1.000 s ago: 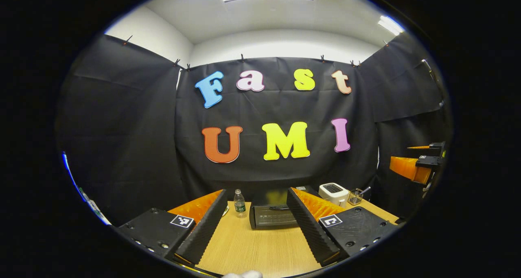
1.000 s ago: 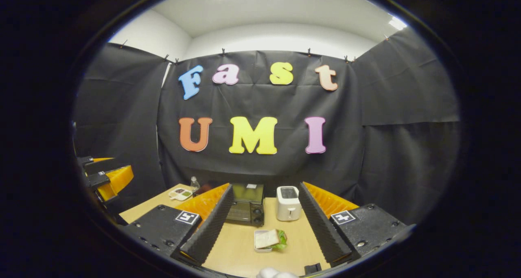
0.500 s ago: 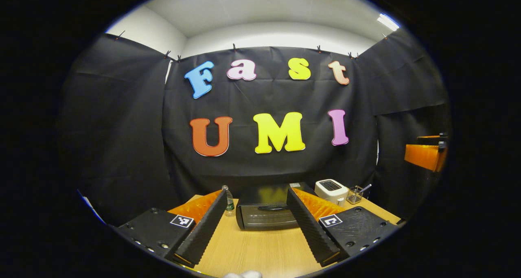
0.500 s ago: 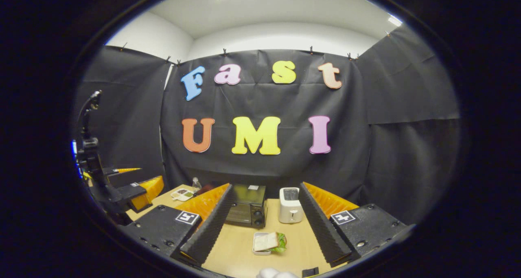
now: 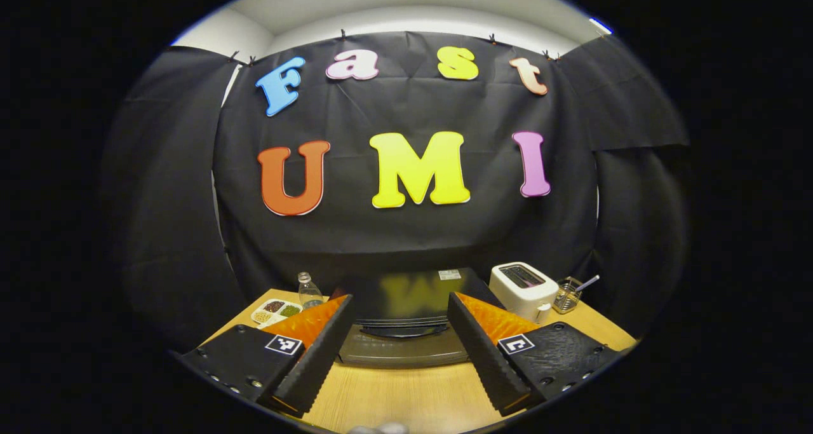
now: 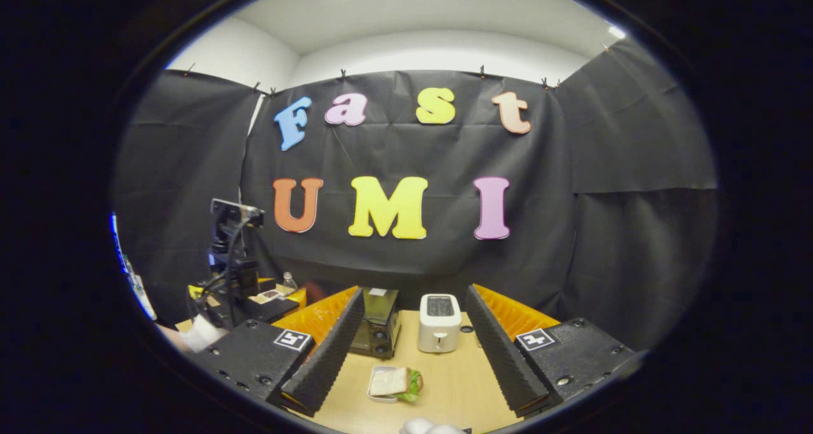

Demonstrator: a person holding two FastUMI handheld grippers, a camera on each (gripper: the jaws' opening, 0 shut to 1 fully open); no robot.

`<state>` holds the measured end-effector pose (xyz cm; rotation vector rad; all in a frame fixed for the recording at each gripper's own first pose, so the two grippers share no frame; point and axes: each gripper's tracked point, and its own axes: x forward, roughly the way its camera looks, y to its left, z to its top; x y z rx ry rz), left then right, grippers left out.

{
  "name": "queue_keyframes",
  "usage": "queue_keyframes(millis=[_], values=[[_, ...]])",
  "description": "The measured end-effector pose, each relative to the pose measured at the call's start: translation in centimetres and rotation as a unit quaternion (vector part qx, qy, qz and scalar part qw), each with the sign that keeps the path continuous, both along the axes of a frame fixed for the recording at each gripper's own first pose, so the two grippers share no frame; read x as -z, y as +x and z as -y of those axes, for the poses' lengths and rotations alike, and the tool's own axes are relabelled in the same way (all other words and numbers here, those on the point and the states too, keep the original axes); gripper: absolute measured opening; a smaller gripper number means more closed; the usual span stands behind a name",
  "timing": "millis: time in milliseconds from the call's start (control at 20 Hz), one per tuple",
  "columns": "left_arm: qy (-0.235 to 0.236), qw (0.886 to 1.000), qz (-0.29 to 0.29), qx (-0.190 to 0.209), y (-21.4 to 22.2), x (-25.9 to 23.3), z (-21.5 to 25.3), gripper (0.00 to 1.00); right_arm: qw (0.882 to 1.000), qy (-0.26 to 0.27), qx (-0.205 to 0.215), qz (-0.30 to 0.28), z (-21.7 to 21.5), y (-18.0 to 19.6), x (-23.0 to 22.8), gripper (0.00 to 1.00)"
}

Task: Open the electric oven with the left hand, put the food in, and close the electric oven.

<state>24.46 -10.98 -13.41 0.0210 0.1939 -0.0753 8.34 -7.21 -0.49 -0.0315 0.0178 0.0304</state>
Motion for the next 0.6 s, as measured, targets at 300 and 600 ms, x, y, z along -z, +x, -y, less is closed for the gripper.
queue_keyframes(millis=[300, 600], values=[[0.007, 0.998, -0.059, -0.004, 5.6, 6.8, 1.2, 0.96, 1.0, -0.007, 0.004, -0.028, 1.2, 2.6, 1.6, 1.0], [-0.006, 0.994, -0.111, -0.003, 7.1, 11.2, 1.3, 0.96, 0.999, -0.008, -0.003, -0.036, 0.8, 3.9, 2.1, 0.95]])
